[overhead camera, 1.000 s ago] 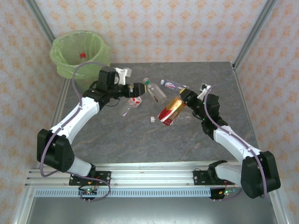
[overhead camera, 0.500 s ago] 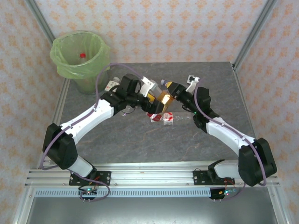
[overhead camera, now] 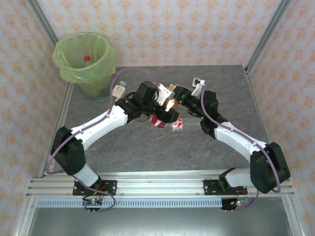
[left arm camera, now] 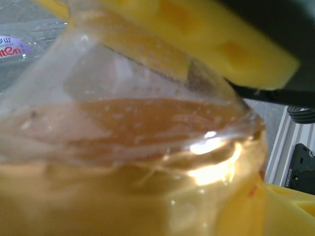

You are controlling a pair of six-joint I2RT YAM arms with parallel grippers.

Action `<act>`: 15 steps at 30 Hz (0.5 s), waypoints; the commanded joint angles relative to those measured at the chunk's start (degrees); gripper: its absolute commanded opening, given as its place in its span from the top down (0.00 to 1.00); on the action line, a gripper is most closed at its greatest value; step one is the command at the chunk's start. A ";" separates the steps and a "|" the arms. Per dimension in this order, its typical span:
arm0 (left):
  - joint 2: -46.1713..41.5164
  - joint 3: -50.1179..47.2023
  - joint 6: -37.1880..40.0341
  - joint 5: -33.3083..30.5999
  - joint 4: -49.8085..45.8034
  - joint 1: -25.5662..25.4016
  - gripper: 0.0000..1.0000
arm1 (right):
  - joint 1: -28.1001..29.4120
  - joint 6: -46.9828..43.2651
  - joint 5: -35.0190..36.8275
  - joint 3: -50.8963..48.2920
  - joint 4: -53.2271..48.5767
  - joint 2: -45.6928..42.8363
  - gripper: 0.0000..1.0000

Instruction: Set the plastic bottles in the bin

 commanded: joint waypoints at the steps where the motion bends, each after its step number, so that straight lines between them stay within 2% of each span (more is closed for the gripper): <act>1: -0.03 -0.86 1.92 -0.76 1.71 -0.36 0.10 | 0.21 0.15 0.20 2.40 3.39 -0.23 1.00; 6: 0.13 -0.93 2.30 -1.90 1.63 -0.52 0.16 | 0.21 -0.12 0.57 2.76 2.85 -0.76 1.00; 13: 2.34 1.46 0.87 -0.27 0.76 -0.52 0.33 | 0.16 -0.79 0.43 2.78 1.33 -0.98 1.00; 15: 2.46 1.58 0.42 -0.59 1.01 -0.52 0.35 | 0.19 -1.17 0.91 2.87 -0.17 -1.39 0.93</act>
